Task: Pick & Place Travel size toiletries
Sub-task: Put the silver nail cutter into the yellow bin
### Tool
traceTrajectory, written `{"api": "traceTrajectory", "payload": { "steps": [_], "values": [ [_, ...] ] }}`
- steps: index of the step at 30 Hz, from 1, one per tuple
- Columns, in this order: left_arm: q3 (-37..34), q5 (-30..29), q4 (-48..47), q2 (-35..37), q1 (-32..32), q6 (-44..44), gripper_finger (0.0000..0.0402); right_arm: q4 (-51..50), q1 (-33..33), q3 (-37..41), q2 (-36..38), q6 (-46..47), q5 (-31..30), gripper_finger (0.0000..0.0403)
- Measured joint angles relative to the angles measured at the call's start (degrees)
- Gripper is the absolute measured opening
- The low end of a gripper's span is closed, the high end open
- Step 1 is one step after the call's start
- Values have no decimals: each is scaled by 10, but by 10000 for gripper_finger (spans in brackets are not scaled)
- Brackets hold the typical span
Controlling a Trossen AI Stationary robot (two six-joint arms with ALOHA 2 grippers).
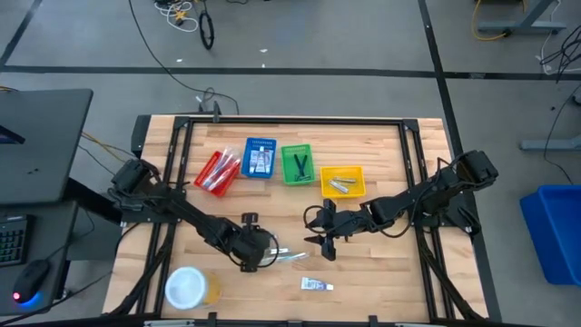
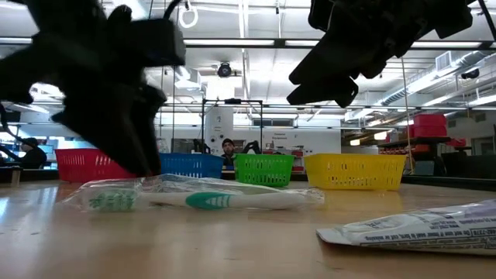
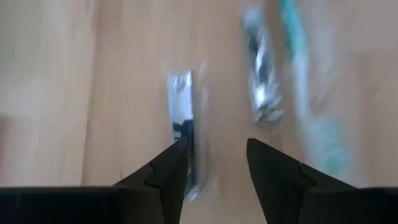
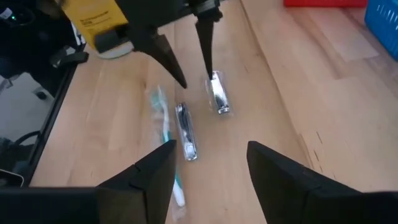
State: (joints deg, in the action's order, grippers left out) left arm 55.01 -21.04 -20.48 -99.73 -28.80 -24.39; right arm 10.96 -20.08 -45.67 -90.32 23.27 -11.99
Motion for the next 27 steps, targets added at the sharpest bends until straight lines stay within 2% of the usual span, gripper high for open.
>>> {"api": "traceTrajectory", "payload": {
  "steps": [11, 17, 27],
  "values": [
    [1, 33, 0, -8, 55, -10, 187, 2, 0, 0, 0, -2, 0, 198],
    [1, 99, 3, -8, 78, 1, 193, 1, 0, 0, 0, -2, 1, 208],
    [0, 105, -2, -20, 78, 23, 180, 1, 0, 0, 0, -2, 1, 216]
  ]
}}
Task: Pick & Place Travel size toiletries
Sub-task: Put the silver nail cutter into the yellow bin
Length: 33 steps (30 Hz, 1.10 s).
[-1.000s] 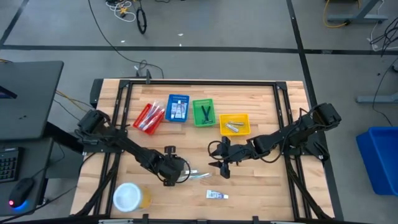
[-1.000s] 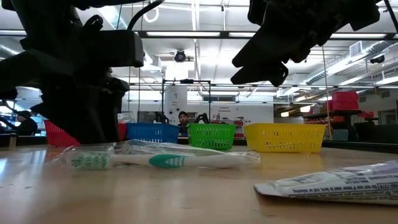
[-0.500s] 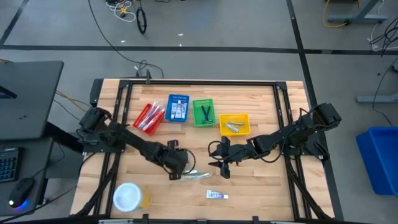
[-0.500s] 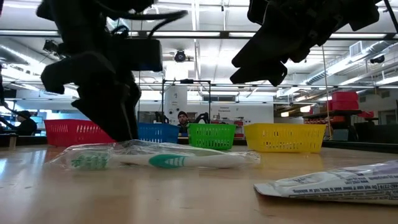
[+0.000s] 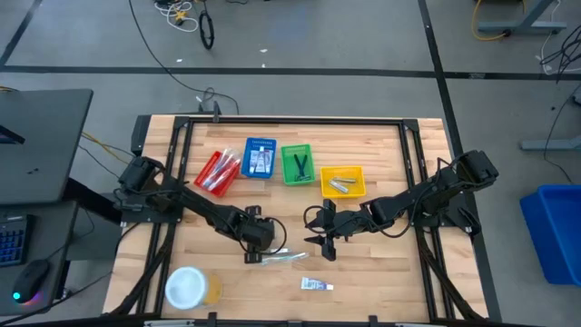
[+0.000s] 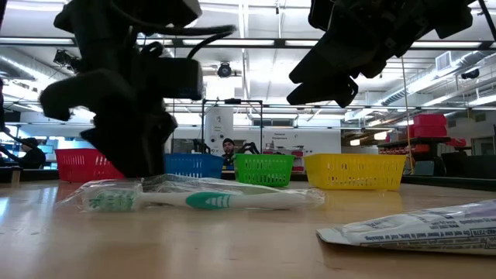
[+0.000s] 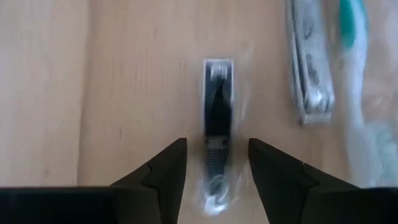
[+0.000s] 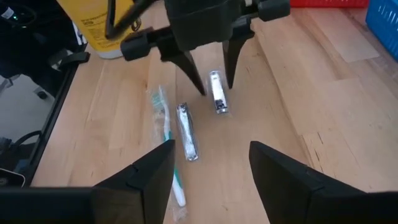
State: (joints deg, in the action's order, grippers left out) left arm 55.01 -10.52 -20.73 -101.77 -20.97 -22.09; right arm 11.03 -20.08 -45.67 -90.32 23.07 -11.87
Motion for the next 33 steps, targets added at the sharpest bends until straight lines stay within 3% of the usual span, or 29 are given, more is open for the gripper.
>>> {"api": "traceTrajectory", "payload": {
  "steps": [8, 16, 21, 26, 33],
  "values": [
    [3, 5, 25, -27, 3, 0, 138, 29, 3, 0, -12, -79, -15, 216],
    [17, -14, 45, -24, 6, -1, 60, 115, 6, 0, -78, -147, -13, 253],
    [36, -52, 96, -24, 8, 20, 65, 134, 19, 0, -119, -145, -15, 265],
    [36, -30, 170, -24, 8, 63, 82, 141, 32, 0, -139, -138, -2, 255],
    [37, -30, 188, -23, 18, 60, 64, 164, 39, 0, -140, -130, 46, 236]
  ]
}}
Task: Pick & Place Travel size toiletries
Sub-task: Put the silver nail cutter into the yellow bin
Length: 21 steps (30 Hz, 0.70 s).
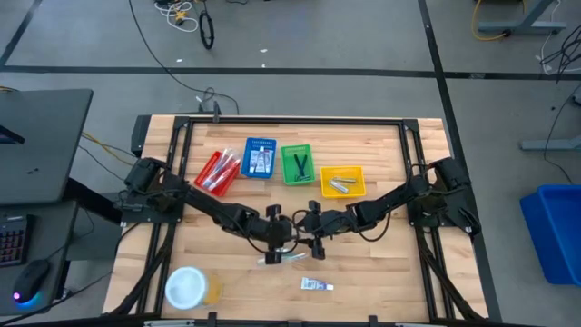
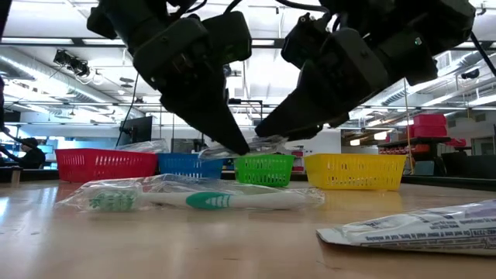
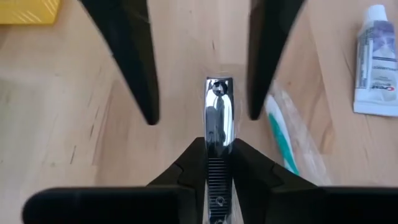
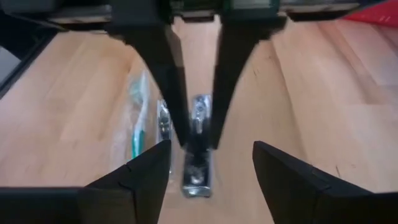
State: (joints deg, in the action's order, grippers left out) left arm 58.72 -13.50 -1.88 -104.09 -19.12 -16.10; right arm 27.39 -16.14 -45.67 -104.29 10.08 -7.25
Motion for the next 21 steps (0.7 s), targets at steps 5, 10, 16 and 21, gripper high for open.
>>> {"api": "traceTrajectory", "payload": {
  "steps": [5, 10, 16, 21],
  "values": [
    [0, 0, 4, 0, 5, 0, 74, -2, 0, 0, 0, 0, 2, 233],
    [0, 0, 16, 1, 5, 1, 69, -16, 0, 0, 0, -5, -2, 233],
    [0, -3, 19, 1, 6, 1, 72, -15, 0, 0, 0, -10, -3, 190],
    [0, -5, 19, 1, 6, 0, 75, -15, 0, 0, 0, -18, -5, 139]
  ]
}}
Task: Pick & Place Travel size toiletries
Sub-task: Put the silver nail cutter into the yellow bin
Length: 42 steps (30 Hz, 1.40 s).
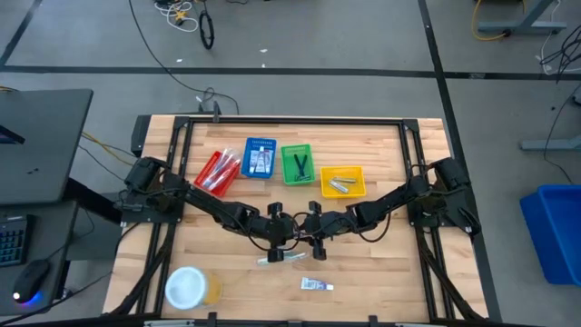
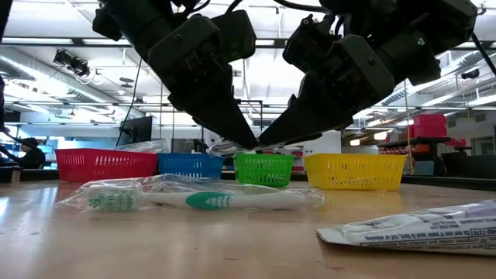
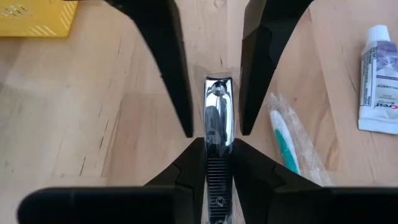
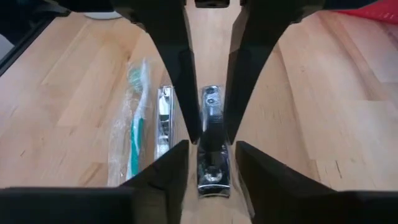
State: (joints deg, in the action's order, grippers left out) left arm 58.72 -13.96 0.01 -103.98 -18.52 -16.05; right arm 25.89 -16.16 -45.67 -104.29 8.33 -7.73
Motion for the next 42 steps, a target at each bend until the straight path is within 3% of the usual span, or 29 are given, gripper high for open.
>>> {"api": "traceTrajectory", "payload": {
  "steps": [9, 23, 29, 38, 40, 42],
  "values": [
    [0, -2, -1, 0, 3, -22, 82, 0, 0, 0, 0, -2, -2, 74],
    [0, -6, -1, 1, 5, -26, 132, -92, 0, 0, 19, 38, -13, 69],
    [0, -19, -3, 1, 6, -26, 151, -257, 0, 0, 139, 83, -51, 70],
    [0, -15, -3, 1, 6, -26, 153, -574, 23, 0, 326, 147, -268, 71],
    [0, -16, -3, 1, 6, -26, 153, -626, 48, 0, 339, 180, -278, 71],
    [0, -16, -3, 1, 6, -26, 153, -657, 76, 0, 340, 210, -245, 71]
  ]
}}
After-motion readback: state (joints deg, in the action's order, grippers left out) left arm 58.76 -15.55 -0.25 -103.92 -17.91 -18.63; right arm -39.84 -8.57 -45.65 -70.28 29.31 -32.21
